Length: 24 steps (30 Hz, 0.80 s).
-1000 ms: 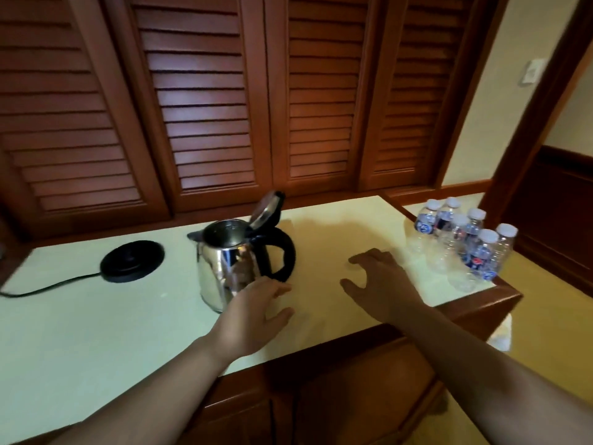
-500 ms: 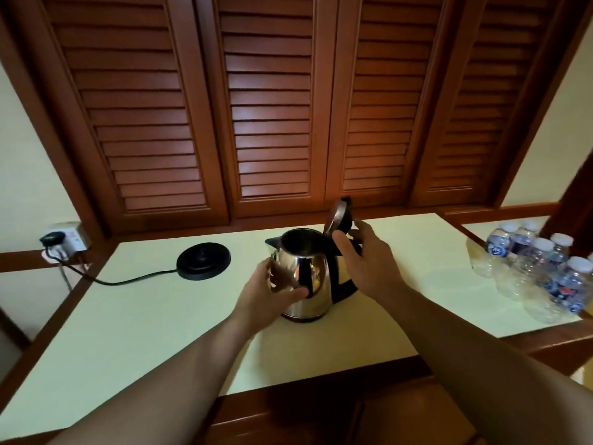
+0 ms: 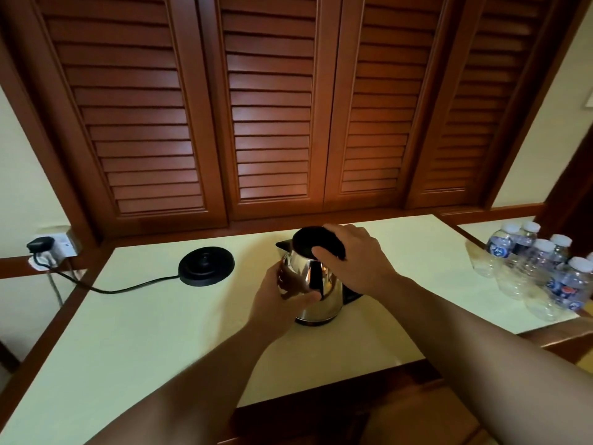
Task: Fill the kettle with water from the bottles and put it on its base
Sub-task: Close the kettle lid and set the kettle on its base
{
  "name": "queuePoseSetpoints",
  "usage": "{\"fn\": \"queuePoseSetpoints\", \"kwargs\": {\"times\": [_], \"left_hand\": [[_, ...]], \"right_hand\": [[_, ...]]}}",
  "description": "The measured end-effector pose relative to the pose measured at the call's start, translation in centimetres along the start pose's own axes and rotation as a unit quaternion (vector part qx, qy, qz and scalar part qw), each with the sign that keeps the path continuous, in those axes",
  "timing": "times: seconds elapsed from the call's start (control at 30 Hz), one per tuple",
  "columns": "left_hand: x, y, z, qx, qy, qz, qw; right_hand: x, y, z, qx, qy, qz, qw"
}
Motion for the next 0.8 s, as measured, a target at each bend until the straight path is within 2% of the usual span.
{"fn": "queuePoseSetpoints", "kwargs": {"times": [0.17, 0.3, 0.4, 0.47, 0.63, 0.7, 0.8], "left_hand": [[-0.1, -0.3, -0.1, 0.017, 0.014, 0.008, 1.0], [-0.5, -0.7, 0.1, 0.019, 0.013, 0.032, 0.999], [-0.6, -0.9, -0.3, 0.034, 0.017, 0.04, 0.998], [-0.3, -1.1, -0.2, 0.04, 0.012, 0.03, 0.999], [0.3, -1.4, -0.5, 0.026, 0.022, -0.012, 0.999], [-0.4, -1.1, -0.6, 0.041, 0.056, -0.038, 0.997], [-1.6, -1.1, -0.9, 0.039, 0.079, -0.017, 0.996]], "right_hand": [[0.1, -1.0, 0.1, 0.019, -0.019, 0.001, 1.0], [0.8, -1.9, 0.3, 0.041, -0.015, -0.04, 0.998], [0.9, -2.0, 2.3, 0.025, -0.041, -0.085, 0.995], [0.6, -1.0, 4.3, -0.001, -0.096, -0.09, 0.991], [-2.4, 2.9, 10.4, -0.122, -0.239, -0.031, 0.963], [-4.1, 3.8, 11.4, -0.134, -0.297, -0.046, 0.944], [-5.9, 4.1, 11.2, -0.116, -0.384, -0.033, 0.915]]}}
Point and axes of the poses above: each hand's wrist, its own y-axis away from the middle knuckle, its own x-axis out of the back of the hand, z = x × y, the point moved 3 cm from there along -y, towards the middle knuckle, and after that the axes turned 1 degree about -y, right-handed, at the moved point
